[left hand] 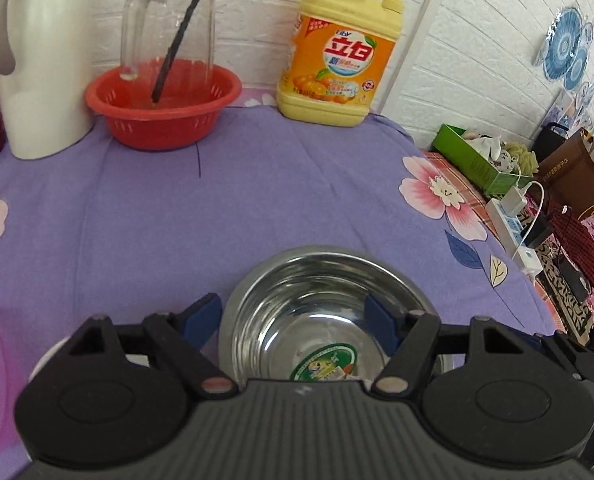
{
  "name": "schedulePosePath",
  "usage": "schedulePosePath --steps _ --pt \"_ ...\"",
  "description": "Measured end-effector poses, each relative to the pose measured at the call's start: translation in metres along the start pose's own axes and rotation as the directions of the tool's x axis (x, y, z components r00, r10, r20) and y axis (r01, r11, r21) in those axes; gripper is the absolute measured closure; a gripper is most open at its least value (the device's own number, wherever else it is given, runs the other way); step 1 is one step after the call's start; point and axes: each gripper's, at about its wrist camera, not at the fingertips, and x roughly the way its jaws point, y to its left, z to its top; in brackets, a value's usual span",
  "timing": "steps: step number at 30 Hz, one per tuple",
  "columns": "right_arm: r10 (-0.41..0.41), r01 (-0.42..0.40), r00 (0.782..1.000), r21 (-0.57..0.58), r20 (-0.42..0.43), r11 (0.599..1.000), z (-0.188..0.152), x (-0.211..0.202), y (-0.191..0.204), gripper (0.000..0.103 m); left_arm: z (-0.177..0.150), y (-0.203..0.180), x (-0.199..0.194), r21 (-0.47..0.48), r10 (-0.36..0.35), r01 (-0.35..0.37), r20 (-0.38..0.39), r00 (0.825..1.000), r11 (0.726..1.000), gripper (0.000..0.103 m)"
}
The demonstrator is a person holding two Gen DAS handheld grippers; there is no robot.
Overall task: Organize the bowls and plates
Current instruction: 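Grasp the steel bowl rim with both grippers and lift it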
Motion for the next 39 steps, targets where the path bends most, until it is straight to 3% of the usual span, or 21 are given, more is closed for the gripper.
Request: schedulePosePath --steps 9,13,20,23,25,27,33,39 --pt "0.0 0.0 1.0 -0.007 -0.015 1.0 0.0 0.0 -0.002 0.0 -0.003 -0.02 0.018 0.026 -0.085 0.087 -0.062 0.994 0.996 0.032" --pt "-0.002 0.002 0.999 -0.006 -0.034 1.0 -0.003 0.003 -0.005 0.0 -0.01 -0.034 0.019 0.112 -0.049 0.056 -0.063 0.997 0.992 0.032" --pt "0.025 -0.026 0.999 -0.006 -0.038 1.0 -0.006 0.006 -0.003 0.0 -0.016 -0.046 0.031 0.174 -0.012 0.025 -0.074 0.997 0.984 0.035" --pt "0.042 -0.042 0.998 -0.005 -0.041 0.999 -0.007 0.005 -0.003 0.0 -0.02 -0.049 0.036 0.187 -0.025 0.043 -0.1 0.995 0.981 0.041" --pt "0.052 -0.053 0.997 -0.017 -0.06 0.998 -0.008 0.008 -0.001 0.0 -0.023 -0.05 0.039 0.189 -0.024 0.046 -0.12 0.993 0.981 0.052" --pt "0.049 -0.052 0.997 -0.042 -0.067 0.998 -0.011 0.009 0.004 0.001 -0.028 -0.053 0.038 0.203 0.003 0.021 -0.114 0.993 0.979 0.052" --pt "0.06 -0.062 0.997 -0.038 -0.056 0.997 -0.011 -0.009 0.008 0.001 -0.035 -0.056 0.006 0.162 -0.014 0.03 -0.1 0.995 0.986 0.053" --pt "0.085 -0.084 0.996 -0.061 0.01 0.995 -0.025 -0.067 0.019 0.0 -0.056 -0.072 -0.055 0.186 -0.036 0.042 -0.037 0.999 0.982 0.051"
